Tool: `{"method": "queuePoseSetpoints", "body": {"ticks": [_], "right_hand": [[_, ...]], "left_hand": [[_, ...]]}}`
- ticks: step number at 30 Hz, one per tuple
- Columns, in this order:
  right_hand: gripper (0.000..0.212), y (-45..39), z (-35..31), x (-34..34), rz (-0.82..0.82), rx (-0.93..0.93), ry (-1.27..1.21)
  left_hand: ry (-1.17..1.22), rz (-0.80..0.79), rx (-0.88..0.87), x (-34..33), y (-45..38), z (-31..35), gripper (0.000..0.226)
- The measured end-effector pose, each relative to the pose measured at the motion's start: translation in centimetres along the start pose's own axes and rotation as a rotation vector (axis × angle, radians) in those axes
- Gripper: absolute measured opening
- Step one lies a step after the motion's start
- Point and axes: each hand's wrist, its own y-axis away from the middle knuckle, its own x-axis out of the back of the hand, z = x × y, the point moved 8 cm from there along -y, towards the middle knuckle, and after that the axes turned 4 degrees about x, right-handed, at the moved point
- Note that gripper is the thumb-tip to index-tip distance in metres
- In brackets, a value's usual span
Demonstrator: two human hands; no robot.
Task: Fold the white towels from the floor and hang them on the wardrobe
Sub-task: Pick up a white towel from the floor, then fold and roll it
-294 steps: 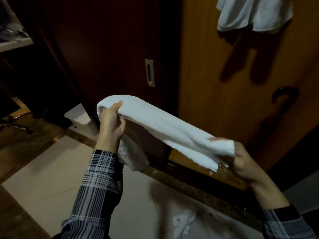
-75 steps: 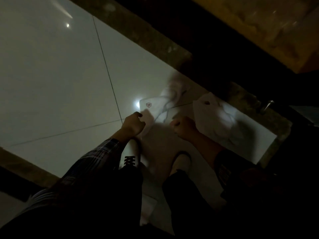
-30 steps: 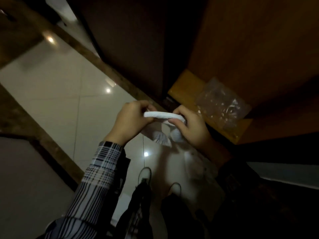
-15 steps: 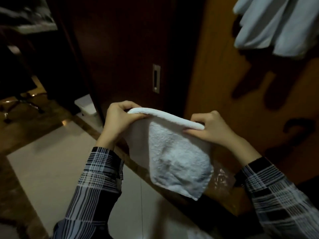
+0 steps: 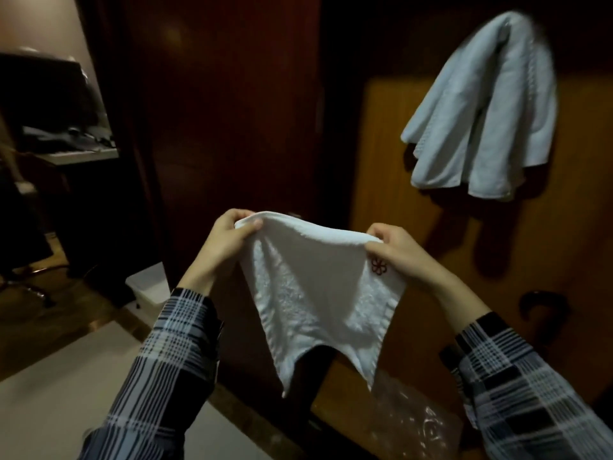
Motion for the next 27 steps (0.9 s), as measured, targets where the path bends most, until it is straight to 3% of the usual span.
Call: {"method": "queuePoseSetpoints", "body": {"ticks": [3, 7, 9, 13, 17, 20, 22, 27], "right_hand": [[0.009, 0.1, -0.8, 0.0, 0.114, -0.073, -0.126], [0.041, 1.5, -1.2, -0.9, 0.22, -0.184, -0.341], [0.041, 2.1, -2.1, -1.7, 0.188, -0.16, -0.431], [0.006, 3.0, -5.2, -3.3, 0.057, -0.027, -0.316], [0.024, 4.0, -7.5, -5.0, -0.153, 0.053, -0.461], [0.043, 4.6, -7.9, -5.2, -0.136, 0.143, -0.422], [0.043, 5.0, -7.9, -5.8, -0.105, 0.17, -0.354], [0.006, 5.8, -8.3, -5.6, 0.2, 0.288, 0.036]], "left_hand": [[0.026, 0.016, 0.031, -0.2, 0.7, -0.4, 0.017], [0.223, 0.073, 0.145, -1.2, 2.9, -1.6, 0.017], [0.352, 0.053, 0.194, -2.4, 4.3, -1.9, 0.016], [0.491, -0.141, 0.09, -4.6, 6.2, 0.0, 0.042], [0.463, -0.173, 0.016, -4.9, 6.9, 1.0, 0.051], [0.555, -0.086, 0.058, -3.9, 7.5, 0.6, 0.044], [0.521, -0.071, 0.086, -3.5, 8.0, -0.2, 0.032], [0.471, -0.161, 0.127, -4.4, 9.3, -2.2, 0.014]]}}
